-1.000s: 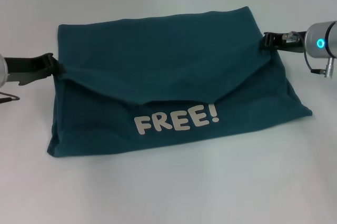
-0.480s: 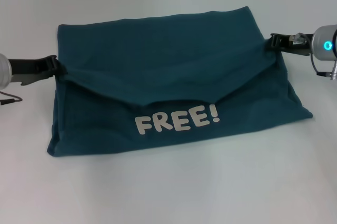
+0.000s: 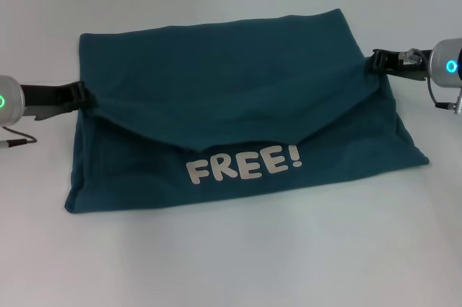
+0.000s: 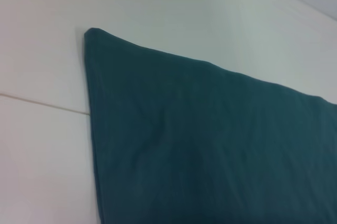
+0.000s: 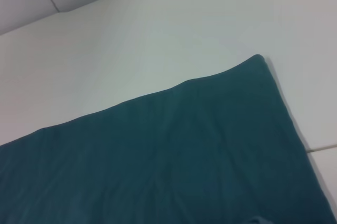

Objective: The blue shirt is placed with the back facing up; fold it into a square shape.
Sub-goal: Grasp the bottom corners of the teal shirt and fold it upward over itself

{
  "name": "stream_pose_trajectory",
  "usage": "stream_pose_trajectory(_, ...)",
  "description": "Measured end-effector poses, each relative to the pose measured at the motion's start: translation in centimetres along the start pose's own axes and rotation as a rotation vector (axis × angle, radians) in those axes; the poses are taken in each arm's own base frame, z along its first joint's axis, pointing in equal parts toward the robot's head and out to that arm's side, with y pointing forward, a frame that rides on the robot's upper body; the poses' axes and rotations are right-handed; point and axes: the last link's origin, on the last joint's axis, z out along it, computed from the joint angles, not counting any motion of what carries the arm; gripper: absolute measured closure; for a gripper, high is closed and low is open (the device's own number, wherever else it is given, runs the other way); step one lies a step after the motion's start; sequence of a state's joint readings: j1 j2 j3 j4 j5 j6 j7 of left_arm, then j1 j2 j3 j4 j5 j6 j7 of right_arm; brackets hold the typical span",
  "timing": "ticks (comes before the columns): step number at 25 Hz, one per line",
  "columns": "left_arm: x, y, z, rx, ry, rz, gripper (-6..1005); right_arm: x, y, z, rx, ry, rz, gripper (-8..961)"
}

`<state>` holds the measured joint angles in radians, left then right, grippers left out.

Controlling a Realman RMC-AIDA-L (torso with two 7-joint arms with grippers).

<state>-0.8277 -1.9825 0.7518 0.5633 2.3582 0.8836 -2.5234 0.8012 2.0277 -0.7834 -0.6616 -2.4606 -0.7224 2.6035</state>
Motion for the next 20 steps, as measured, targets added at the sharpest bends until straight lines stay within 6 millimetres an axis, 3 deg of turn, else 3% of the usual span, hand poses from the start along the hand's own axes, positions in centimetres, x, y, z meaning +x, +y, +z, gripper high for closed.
stream_pose_trajectory(9,-0.2,-0.8,-0.4,0.013,0.014,-0.037,867,0.2,-0.6,-0.1,0.012,0.001,-0.007,866)
stream_pose_trajectory(20,-0.7,-1.6,-2.1,-0.011,0.046,-0.122,639,-0.4,-1.4,-1.4,-0.058,0.043,0.053,519)
